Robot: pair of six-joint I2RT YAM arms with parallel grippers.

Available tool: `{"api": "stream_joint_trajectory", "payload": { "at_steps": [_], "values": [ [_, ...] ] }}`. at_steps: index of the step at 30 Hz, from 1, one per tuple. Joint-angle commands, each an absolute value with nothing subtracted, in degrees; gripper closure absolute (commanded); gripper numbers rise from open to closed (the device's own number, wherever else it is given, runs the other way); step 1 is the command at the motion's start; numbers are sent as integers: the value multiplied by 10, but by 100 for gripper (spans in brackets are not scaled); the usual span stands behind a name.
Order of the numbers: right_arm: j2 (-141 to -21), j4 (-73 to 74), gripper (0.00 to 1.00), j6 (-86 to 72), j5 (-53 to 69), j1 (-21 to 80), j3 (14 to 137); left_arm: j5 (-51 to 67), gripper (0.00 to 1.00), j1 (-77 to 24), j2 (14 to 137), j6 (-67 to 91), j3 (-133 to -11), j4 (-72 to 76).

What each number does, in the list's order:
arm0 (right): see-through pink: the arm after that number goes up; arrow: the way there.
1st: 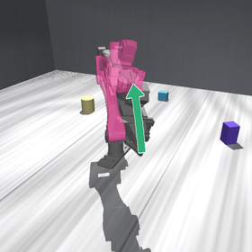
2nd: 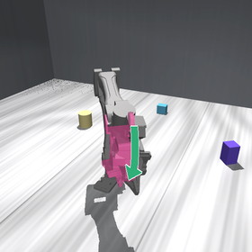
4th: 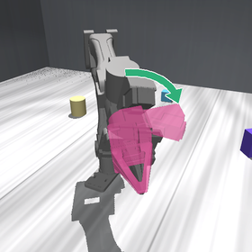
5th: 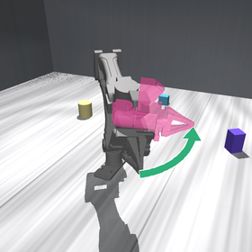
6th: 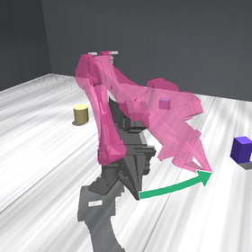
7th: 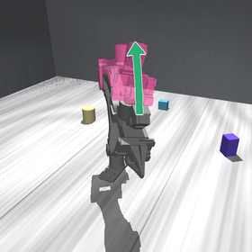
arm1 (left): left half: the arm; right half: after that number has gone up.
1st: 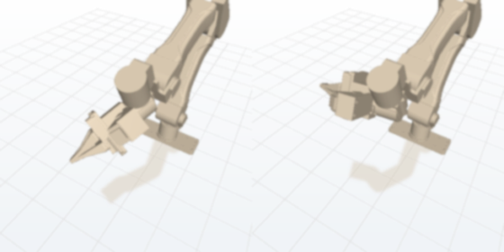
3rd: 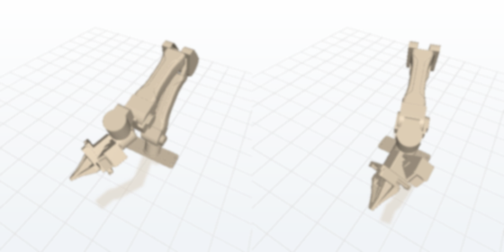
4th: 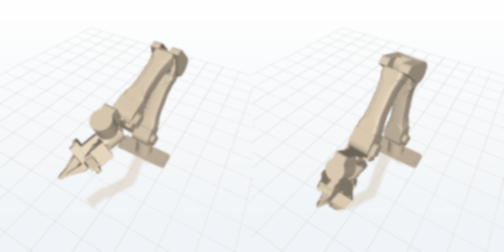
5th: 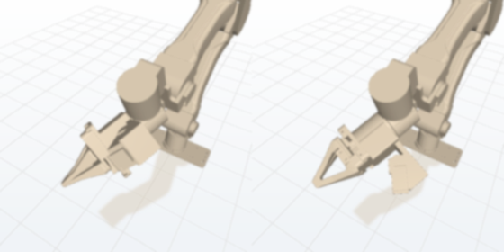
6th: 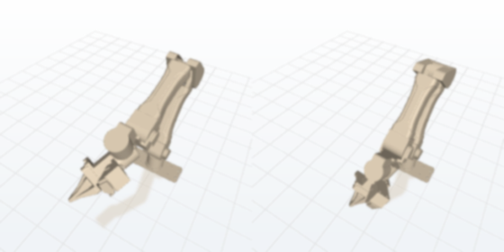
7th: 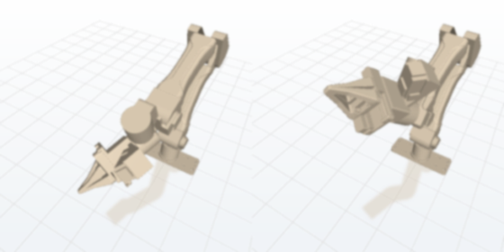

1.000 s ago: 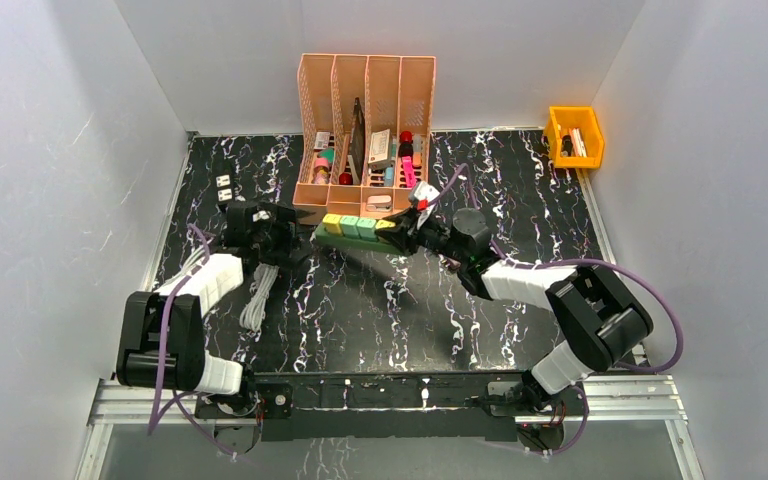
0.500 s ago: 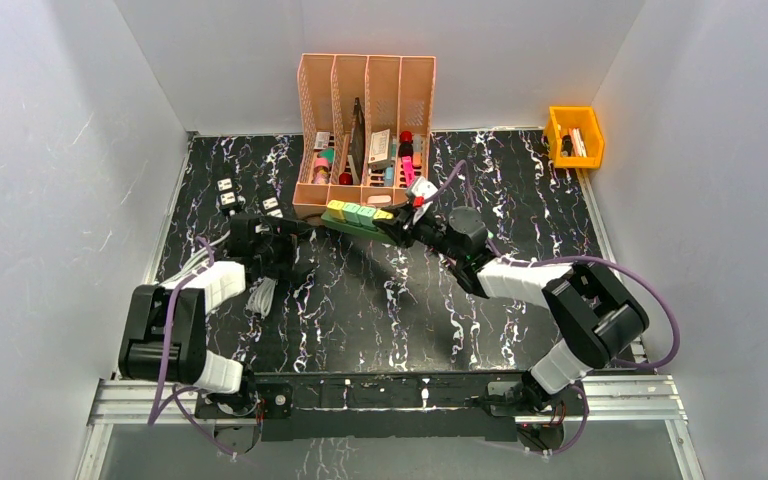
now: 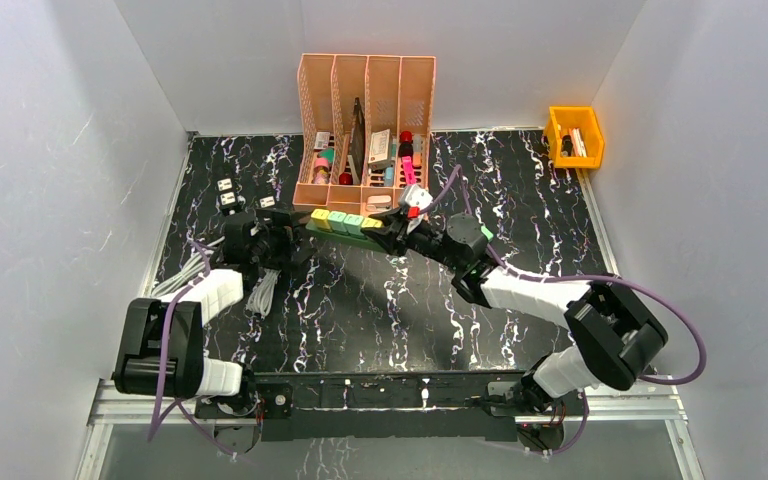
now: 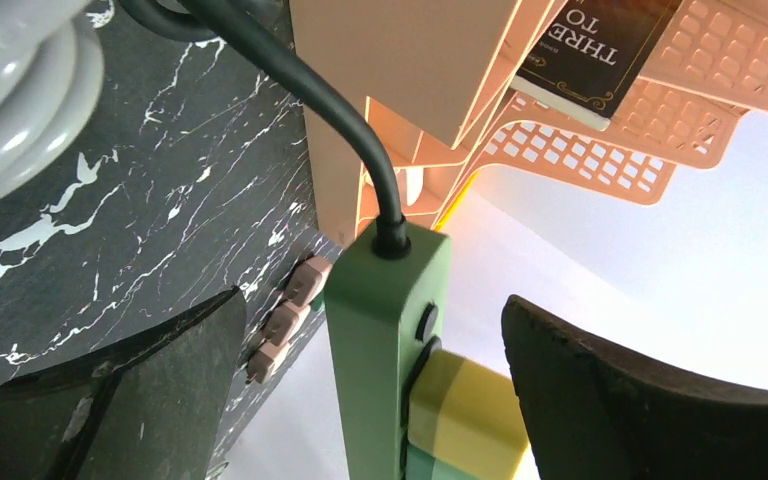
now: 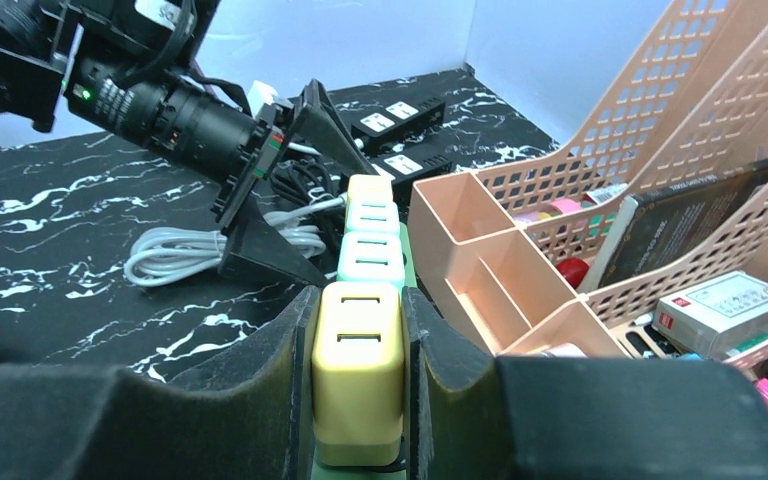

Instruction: Pull the plug off the socket

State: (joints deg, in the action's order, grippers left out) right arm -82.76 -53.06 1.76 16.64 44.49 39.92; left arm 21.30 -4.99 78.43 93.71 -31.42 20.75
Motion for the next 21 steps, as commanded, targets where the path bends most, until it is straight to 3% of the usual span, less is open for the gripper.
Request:
{"api": "stream_joint_trajectory", "payload": {
  "at_steps": [1,21],
  "values": [
    [-775,-605,100,14,184,455,425,193,2,-48,760,978,-282,249],
    [-763,-607,100,-3,217,479,425,163,2,-54,759,1004,-268,309]
  ]
}}
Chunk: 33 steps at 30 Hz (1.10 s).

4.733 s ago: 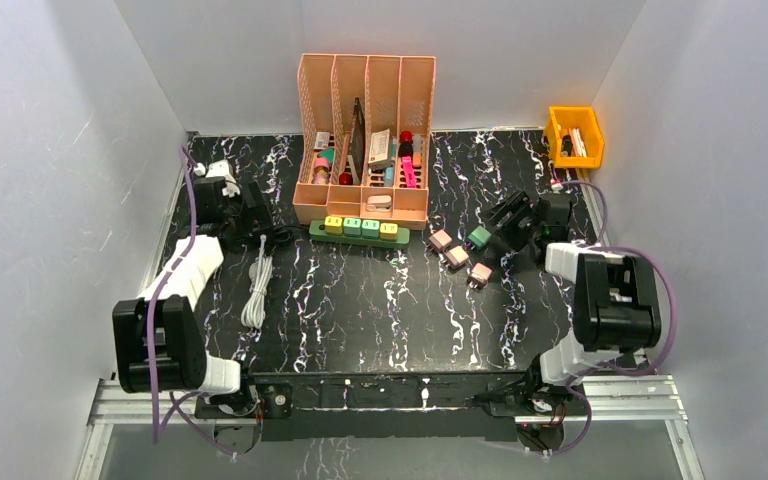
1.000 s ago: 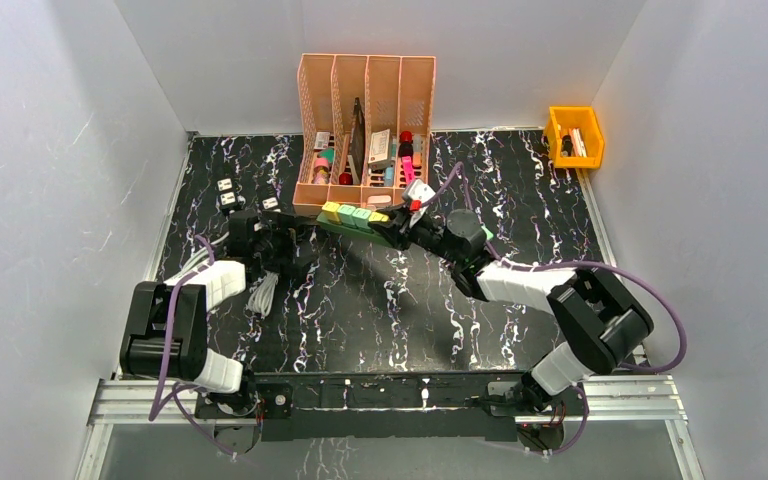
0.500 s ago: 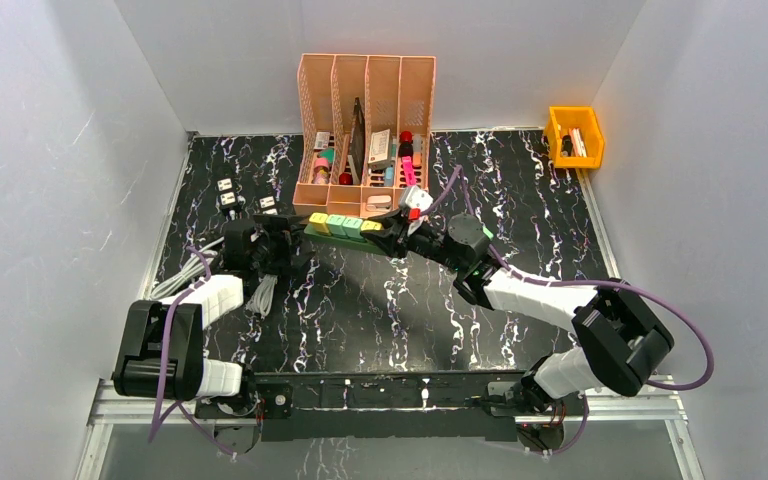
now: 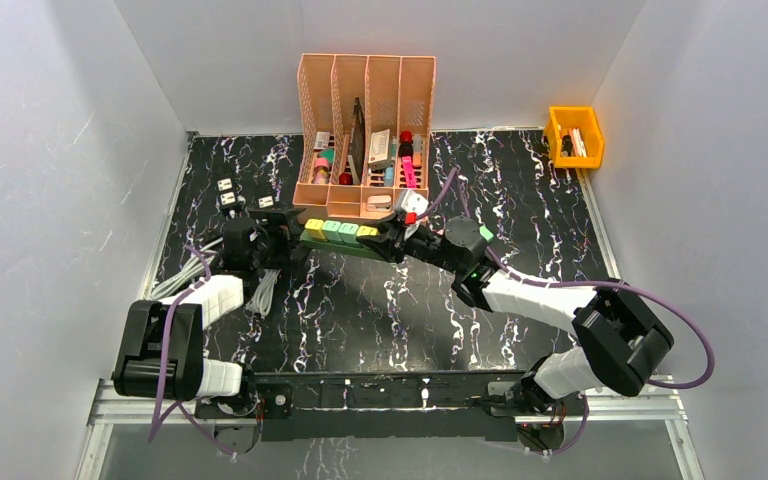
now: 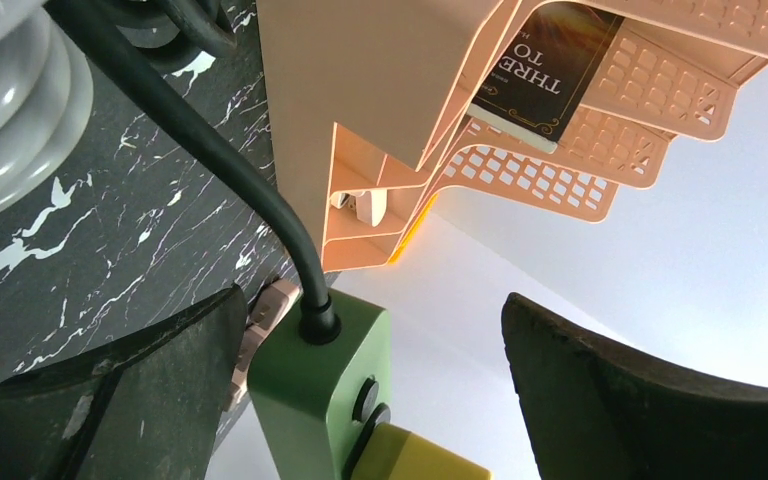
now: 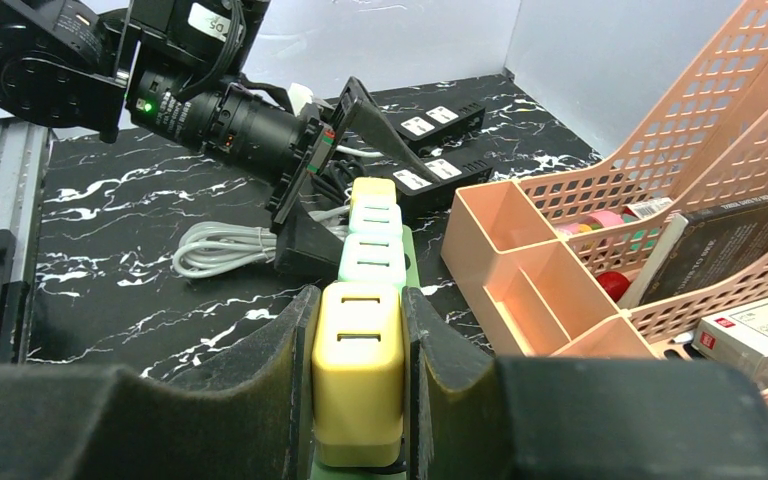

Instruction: Pull the plug off the socket

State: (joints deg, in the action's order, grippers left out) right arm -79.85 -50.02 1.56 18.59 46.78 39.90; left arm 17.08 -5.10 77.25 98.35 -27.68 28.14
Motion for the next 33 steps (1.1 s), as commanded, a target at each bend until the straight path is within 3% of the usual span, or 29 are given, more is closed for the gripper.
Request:
{"api": "stream_joint_trajectory", "payload": {
  "at_steps": [1,8,9,10,11,12,13,18,21,23,25,27,28,29,31,33],
  "values": [
    [-763,-609,100,-5,219,480,425,162,2,-55,761,1007,-267,316],
    [-788,-639,100,-24,225,487,424,174,2,-65,781,1031,-279,367],
    [-793,-645,100,-28,227,489,426,176,7,-69,795,1030,-281,382],
    [-799,-650,100,-31,229,491,428,180,23,-71,806,1030,-280,402],
    [-804,-652,100,-34,231,493,433,185,51,-73,816,1030,-277,432],
    [-808,-653,100,-35,232,496,437,192,91,-74,829,1031,-275,460],
    [-813,-654,100,-35,233,498,441,205,100,-74,843,1036,-276,470],
    [-812,-594,100,-3,202,502,467,223,100,-75,873,1048,-265,488],
    [-782,-522,100,109,11,525,474,201,100,-74,861,1038,-252,481],
    [-762,-559,100,145,-40,527,451,187,100,-73,849,1006,-263,426],
    [-741,-606,100,64,19,494,425,166,100,-73,834,965,-281,369],
    [-742,-611,100,-28,214,426,437,145,100,-73,818,929,-295,338],
    [-750,-583,100,-20,244,422,458,137,100,-73,811,915,-300,329],
    [-751,-497,100,33,218,438,486,129,100,-73,804,900,-305,318],
    [-766,-385,100,189,11,523,525,111,100,-72,789,871,-318,287],
    [-784,-398,100,241,-94,538,520,95,100,-71,775,846,-327,265]
  ]
}}
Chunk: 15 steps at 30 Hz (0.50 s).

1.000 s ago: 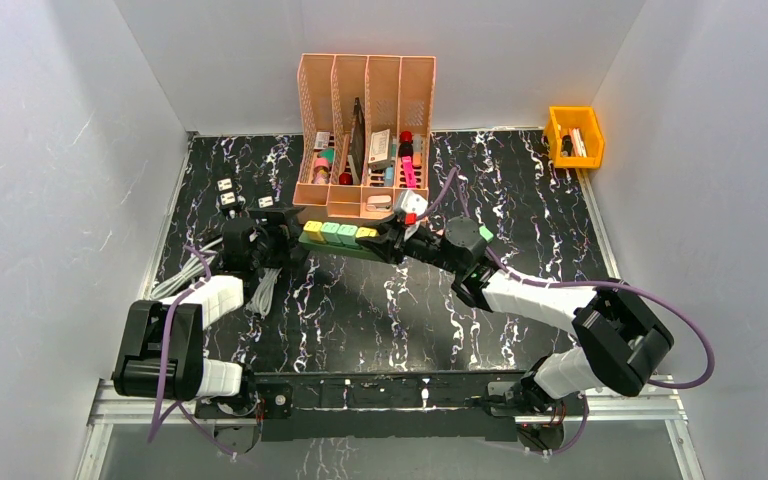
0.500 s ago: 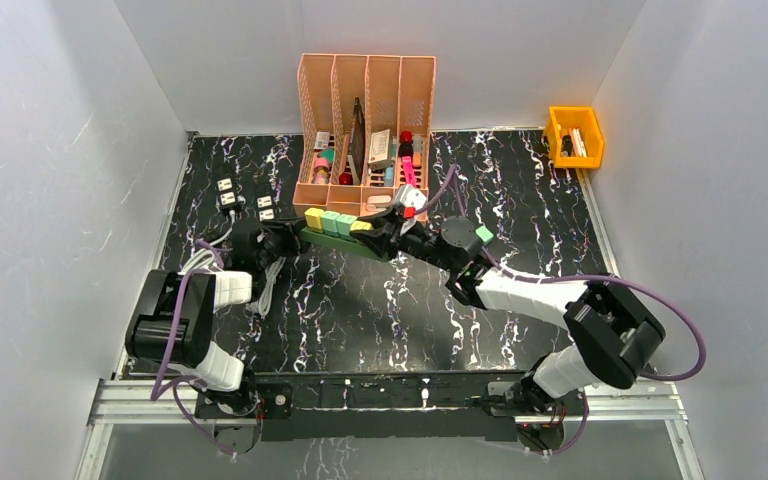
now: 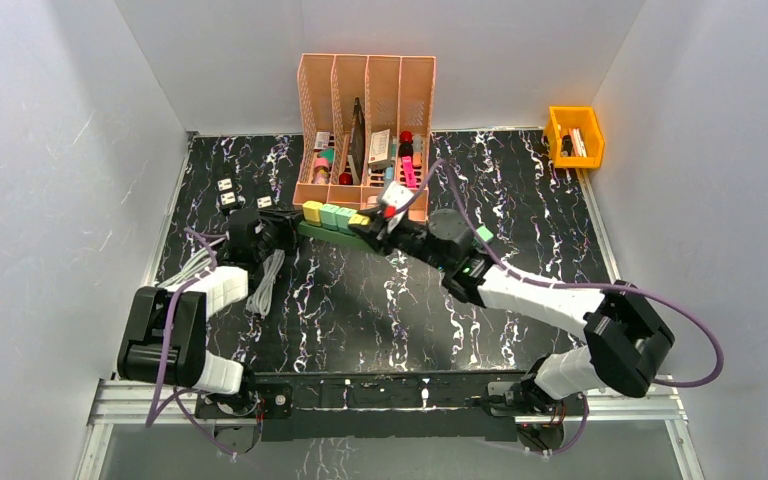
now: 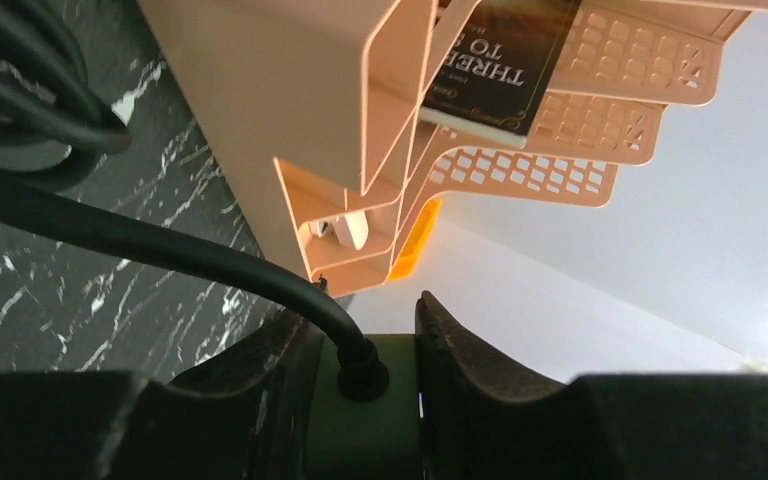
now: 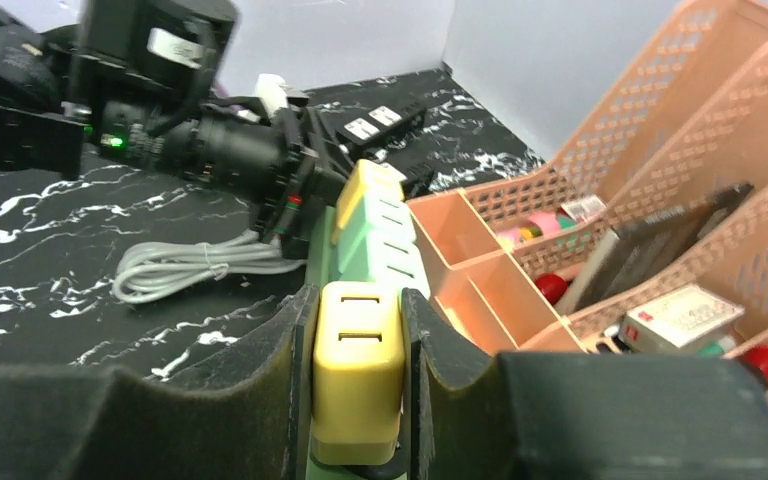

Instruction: Pull the plug off the socket

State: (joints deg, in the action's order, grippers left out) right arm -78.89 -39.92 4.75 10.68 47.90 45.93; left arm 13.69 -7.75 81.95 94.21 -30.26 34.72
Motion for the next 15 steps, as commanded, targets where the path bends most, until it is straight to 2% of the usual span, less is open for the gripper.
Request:
{"api": "stream_joint_trajectory", "payload": {
  "at_steps": [1,3,4,5,6,7,9,10,11,12,13,14,15],
  "values": [
    [-772,-402,100,187,-54,511,512,87,100,-70,766,834,-330,259],
    [-755,-404,100,-3,217,392,502,78,100,-65,755,811,-338,248],
    [-767,-461,100,-110,326,345,499,74,100,-63,751,801,-343,242],
    [-787,-525,100,-187,388,324,503,70,100,-61,747,792,-348,236],
    [-801,-499,100,-195,413,320,523,66,100,-59,746,781,-352,234],
    [-807,-414,100,-140,389,331,549,62,100,-58,744,776,-356,231],
    [-805,-232,100,28,175,403,599,57,100,-55,742,769,-362,228],
    [-803,-227,100,47,93,430,598,56,100,-53,741,766,-365,228],
    [-792,-254,100,-14,125,409,582,54,100,-51,740,762,-367,225],
    [-784,-340,100,-132,236,353,556,51,100,-49,737,758,-369,222],
    [-793,-480,100,-273,353,293,518,48,100,-47,736,753,-369,221],
    [-819,-637,100,-399,415,262,494,46,100,-45,733,751,-369,219],
    [-847,-704,100,-460,458,251,498,44,100,-43,731,748,-370,217]
  ]
}}
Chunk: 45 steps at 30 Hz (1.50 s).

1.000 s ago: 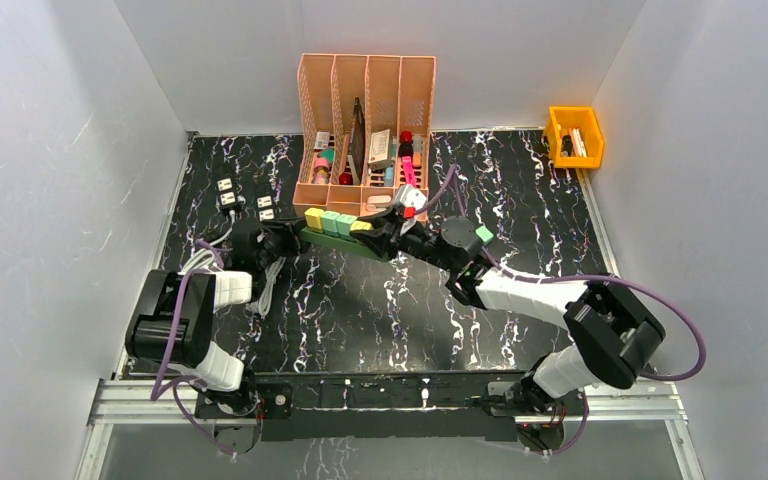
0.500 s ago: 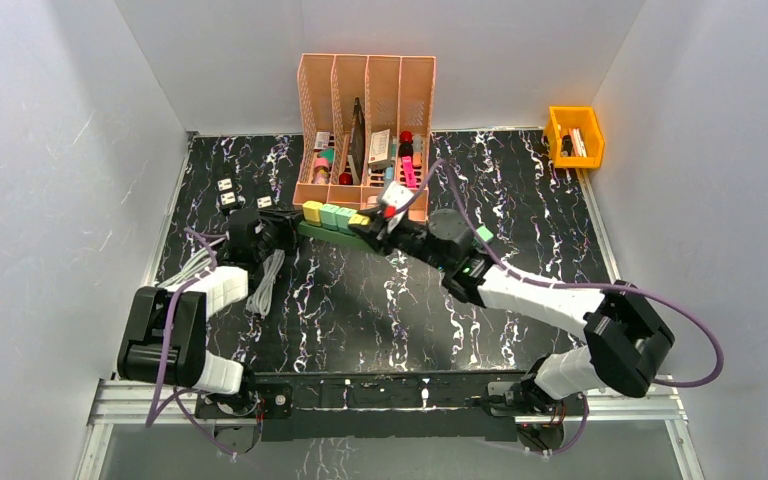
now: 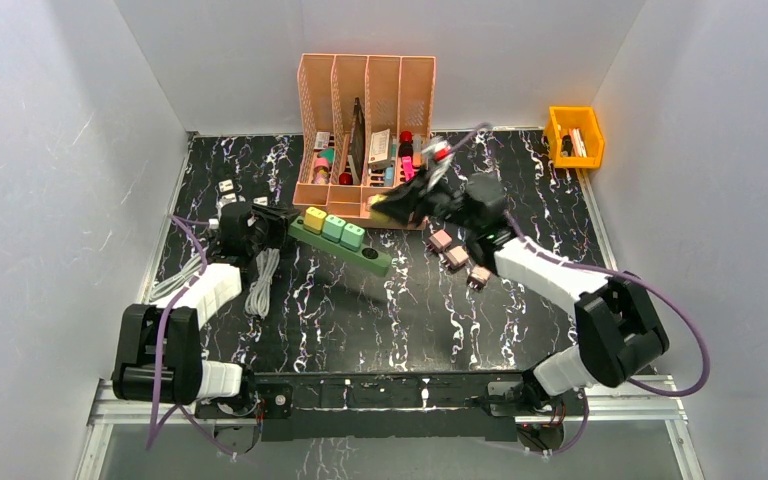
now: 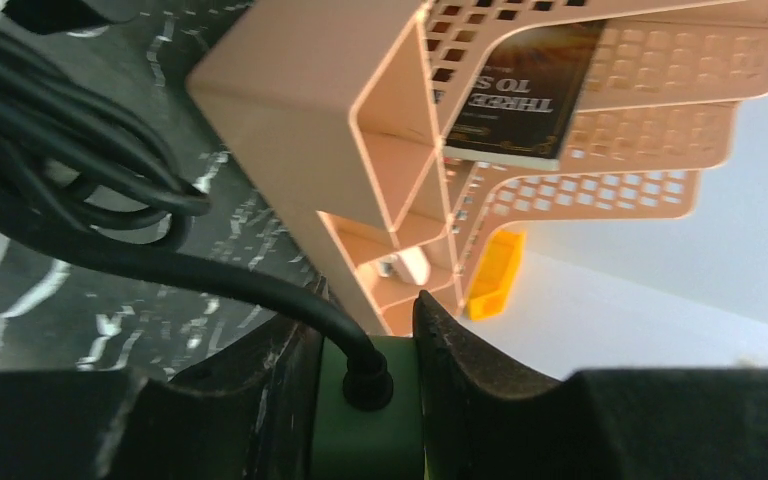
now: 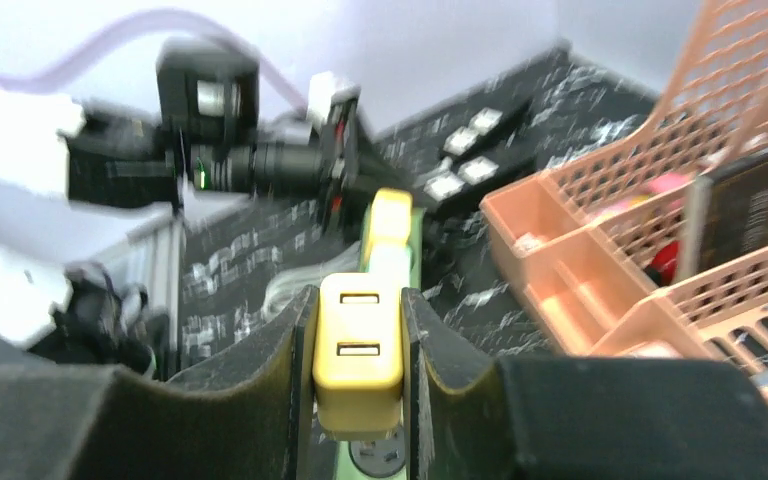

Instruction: Pull the plug off the socket

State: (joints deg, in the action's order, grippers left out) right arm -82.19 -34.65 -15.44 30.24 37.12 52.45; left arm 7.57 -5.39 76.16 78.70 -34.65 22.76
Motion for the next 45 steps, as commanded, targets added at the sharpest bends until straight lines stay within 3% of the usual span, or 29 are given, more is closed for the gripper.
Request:
{"api": "stream_joint_trajectory", "payload": {
  "at_steps": [1,4,7,12,18,23,33,34,36,39,43,45],
  "values": [
    [-865,-662,100,-457,477,250,523,43,100,-40,730,745,-370,216],
    [-826,-428,100,-294,402,284,540,35,100,-32,723,731,-378,201],
    [-763,-467,100,-276,327,291,462,9,100,-24,708,707,-386,183],
    [-774,-344,100,-281,295,291,435,8,100,0,685,662,-403,172],
    [-863,-337,100,-328,319,292,424,64,100,15,680,544,-436,179],
    [-955,-340,100,-358,324,303,464,54,100,29,683,451,-483,96],
    [-1085,-348,100,-394,361,343,549,73,100,56,680,394,-509,78],
    [-1090,-338,91,-385,356,348,559,80,100,56,681,397,-505,85],
    [-1093,-309,58,-358,343,358,575,97,100,56,685,402,-496,101],
    [-1074,-274,28,-311,297,368,584,121,100,56,686,400,-492,120],
    [-1017,-286,3,-254,238,369,574,174,100,57,689,385,-496,147],
    [-992,-333,2,-232,229,368,568,216,100,55,692,380,-496,172]
  ]
}}
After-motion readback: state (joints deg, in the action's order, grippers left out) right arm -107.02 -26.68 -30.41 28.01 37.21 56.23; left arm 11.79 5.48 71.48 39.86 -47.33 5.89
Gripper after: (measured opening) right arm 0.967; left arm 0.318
